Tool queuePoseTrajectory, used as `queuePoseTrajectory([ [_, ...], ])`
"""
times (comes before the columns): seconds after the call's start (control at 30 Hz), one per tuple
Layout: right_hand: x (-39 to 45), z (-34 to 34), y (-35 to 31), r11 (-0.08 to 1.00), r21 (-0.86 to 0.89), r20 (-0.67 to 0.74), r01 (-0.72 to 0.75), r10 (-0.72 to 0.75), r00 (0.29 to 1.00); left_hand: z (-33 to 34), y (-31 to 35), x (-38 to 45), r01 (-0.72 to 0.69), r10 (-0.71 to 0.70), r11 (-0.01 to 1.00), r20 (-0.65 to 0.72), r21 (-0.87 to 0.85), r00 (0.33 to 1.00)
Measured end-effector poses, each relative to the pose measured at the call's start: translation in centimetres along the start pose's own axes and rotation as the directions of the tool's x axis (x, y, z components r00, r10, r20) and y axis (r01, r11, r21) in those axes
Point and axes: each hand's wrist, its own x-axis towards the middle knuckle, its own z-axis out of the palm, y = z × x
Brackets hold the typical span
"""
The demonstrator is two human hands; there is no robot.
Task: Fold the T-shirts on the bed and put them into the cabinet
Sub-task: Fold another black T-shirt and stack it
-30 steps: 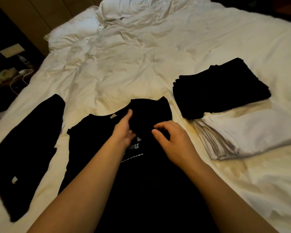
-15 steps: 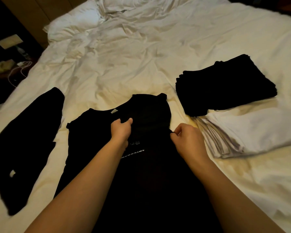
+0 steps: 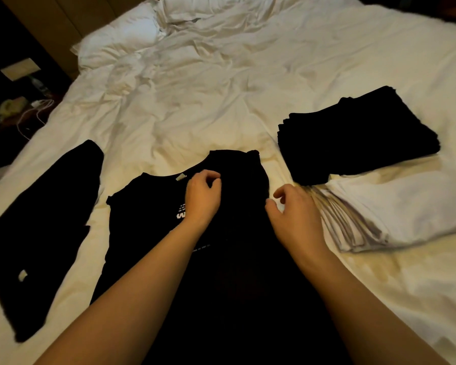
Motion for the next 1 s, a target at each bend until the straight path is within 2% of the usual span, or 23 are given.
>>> queuePoseTrajectory([
  [0.07,1.3,1.0,-0.4,1.0,-0.018,0.04,0.013,-0.012,0.999,0.6,0.5,1.4,-0.018,0.02,1.0,0.08,-0.022,0.997],
  [0.17,2.6,2.4,-0.1,0.998,-0.052,0.042,-0.026,0.029,0.999,1.6,1.1,3.6,-0.098,0.091,0.993,0.114,0.061,0.989],
  [0.37,3.0,3.5,1.6,0.996,0.047,0.033,-0.071,0.069,0.997,3.2,2.5,8.4,-0.258,0.212,0.955,0.273,0.145,0.938],
  [0.5,3.3,3.8,2.4,0.997,0.057,0.032,-0.045,0.043,0.999,3.1,3.2,11.4,-0.26,0.185,0.953,0.385,0.154,0.904],
  [0.6,3.2,3.5,2.6,0.998,0.061,0.039,-0.034,0.032,0.999,3.3,3.2,12.4,-0.326,0.201,0.921,0.456,0.215,0.867],
  [0.67,3.2,3.4,2.8,0.997,0.073,0.038,-0.039,0.036,0.999,3.6,3.2,12.8,-0.327,0.219,0.924,0.43,0.196,0.876],
  [0.77,3.3,3.3,2.9,0.994,0.087,0.005,-0.06,0.06,0.998,4.0,3.3,13.3,-0.265,0.229,0.96,0.29,0.091,0.929],
  [0.9,3.3,3.4,2.9,0.995,0.069,-0.005,-0.079,0.079,0.997,4.8,3.5,12.7,-0.255,0.212,0.958,0.273,0.131,0.938],
  [1.0,3.2,3.4,2.8,0.995,0.059,-0.011,-0.08,0.081,0.997,5.3,3.9,11.7,-0.187,0.185,0.982,0.208,-0.011,0.96],
])
